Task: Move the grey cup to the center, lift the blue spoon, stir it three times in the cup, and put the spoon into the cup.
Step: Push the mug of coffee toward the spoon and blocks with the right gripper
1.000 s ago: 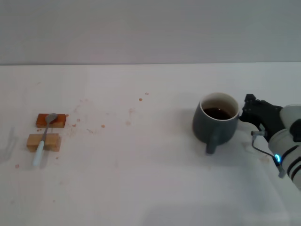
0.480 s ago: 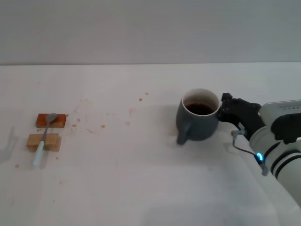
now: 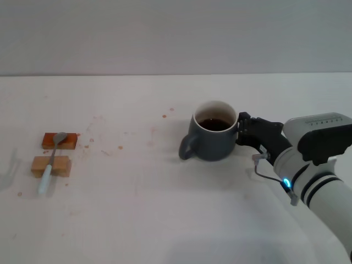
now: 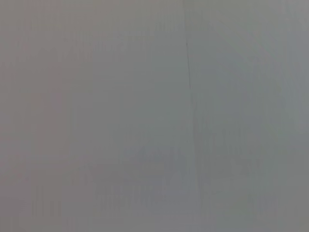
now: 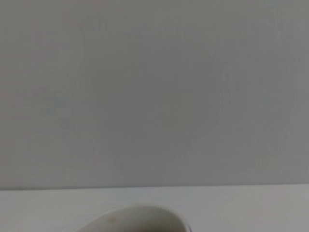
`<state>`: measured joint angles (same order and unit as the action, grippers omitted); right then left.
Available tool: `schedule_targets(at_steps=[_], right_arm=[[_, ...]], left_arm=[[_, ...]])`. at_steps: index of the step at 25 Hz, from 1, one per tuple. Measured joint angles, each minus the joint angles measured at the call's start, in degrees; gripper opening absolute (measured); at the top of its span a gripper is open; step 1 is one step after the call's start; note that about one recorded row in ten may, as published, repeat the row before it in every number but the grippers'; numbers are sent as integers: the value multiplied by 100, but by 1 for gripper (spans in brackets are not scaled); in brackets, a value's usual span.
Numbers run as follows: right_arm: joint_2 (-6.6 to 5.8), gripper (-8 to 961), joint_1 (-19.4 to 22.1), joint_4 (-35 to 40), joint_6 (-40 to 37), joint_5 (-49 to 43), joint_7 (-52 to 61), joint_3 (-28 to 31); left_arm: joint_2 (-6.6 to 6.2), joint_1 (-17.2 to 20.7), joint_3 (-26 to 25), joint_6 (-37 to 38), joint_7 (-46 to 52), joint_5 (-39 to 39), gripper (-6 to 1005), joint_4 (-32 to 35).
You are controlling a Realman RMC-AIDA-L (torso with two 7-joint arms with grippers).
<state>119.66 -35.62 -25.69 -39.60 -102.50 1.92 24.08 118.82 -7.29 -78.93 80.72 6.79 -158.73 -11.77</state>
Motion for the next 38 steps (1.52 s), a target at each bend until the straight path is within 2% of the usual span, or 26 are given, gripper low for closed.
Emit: schedule_targets(at_steps=[7,22,38], right_arm=[[12,-1,-174,-189,387,-82,-10,-44],[16,-1,-236,-522,443,-404,1,-67],[22,-1,-277,-179,448,-321,15,312]], left_arm=[[0,-8,0,1,0,9,840,0],[0,-9,0,25,-3,27,840,17],[0,-30,0,-8,-7,21,841,11]])
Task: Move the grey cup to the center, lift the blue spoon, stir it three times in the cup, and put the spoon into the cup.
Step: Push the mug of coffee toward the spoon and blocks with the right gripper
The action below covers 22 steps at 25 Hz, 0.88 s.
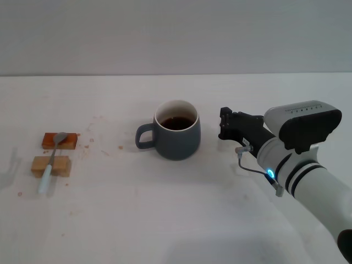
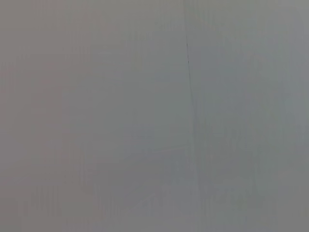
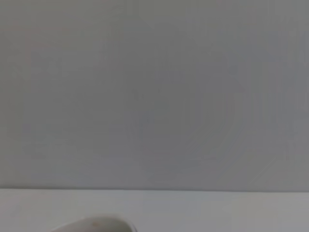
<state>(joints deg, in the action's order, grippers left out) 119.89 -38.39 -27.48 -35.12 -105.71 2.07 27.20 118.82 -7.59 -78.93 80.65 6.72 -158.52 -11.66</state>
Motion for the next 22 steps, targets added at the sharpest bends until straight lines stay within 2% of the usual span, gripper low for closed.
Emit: schedule_targets(at_steps=[22], right_arm=[[-1,-1,-188,-396,375,-53,4,-262]], left_arm=[[0,-2,0,-2,-13,5,841,33]])
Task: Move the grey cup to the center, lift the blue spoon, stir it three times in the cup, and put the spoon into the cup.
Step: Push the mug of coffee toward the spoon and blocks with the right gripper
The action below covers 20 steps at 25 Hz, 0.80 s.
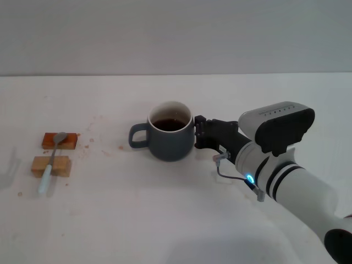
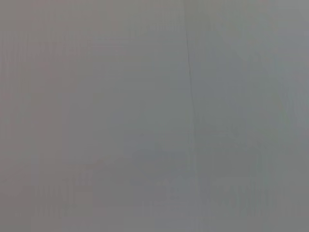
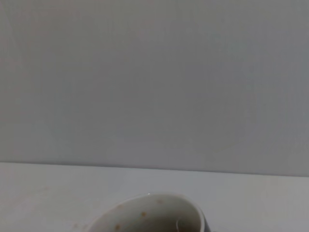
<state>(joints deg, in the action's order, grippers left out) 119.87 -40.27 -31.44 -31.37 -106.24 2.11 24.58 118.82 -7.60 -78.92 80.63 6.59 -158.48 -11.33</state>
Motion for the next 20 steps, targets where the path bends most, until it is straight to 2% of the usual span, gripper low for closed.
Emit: schedule_targets(at_steps=[20], right_arm=[[1,-2,30,-77,-75,-10,-15,-185]], left_arm=[[0,89,20,31,30,-20,841,3]])
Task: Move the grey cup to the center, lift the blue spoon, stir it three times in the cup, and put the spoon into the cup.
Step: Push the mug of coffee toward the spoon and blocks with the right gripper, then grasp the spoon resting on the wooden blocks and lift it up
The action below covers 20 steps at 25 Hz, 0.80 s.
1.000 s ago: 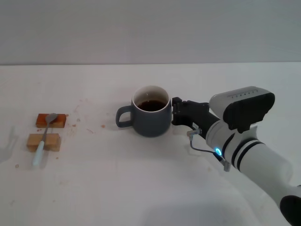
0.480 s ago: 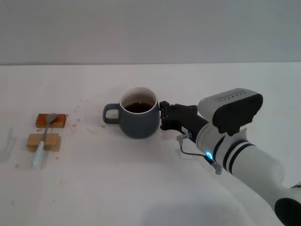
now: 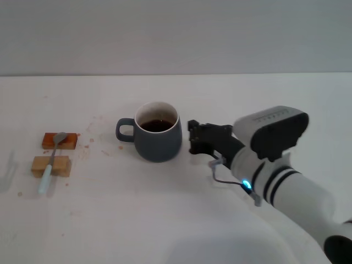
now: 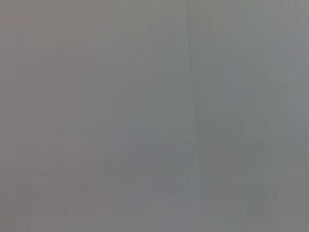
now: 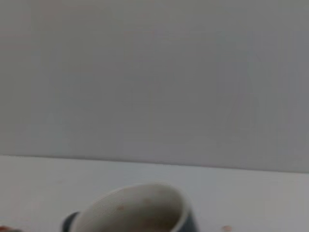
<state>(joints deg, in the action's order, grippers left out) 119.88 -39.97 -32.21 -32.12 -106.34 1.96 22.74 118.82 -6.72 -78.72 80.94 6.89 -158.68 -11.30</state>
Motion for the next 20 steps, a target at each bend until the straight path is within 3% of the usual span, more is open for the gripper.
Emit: schedule_targets(at_steps=[5,7,10,12,15,20], right_arm=[[-41,-2,460,309,-962,0,-24,-20],[-57,-2,797,491,-1632,0,-26,-17],[-58,-2,1003,656,-2031,0,-25,12],[-63,-2,1218,848,-2427,0,-13,53],[-68,-2,1324,967,-2679,18,-12,65],[-70,-2,1575,1175,-3295,53,-17,94]], left_arm=[[-2,230,257,104,174,-17,841,-74],[-9,354,591,169,294,-20,840,-109],[-12,466,926,185,323,-16,840,-133],[-12,466,926,185,323,-16,841,-133],[-8,528,1538,151,335,-13,841,-140],[-5,493,1838,71,337,2,841,-140]])
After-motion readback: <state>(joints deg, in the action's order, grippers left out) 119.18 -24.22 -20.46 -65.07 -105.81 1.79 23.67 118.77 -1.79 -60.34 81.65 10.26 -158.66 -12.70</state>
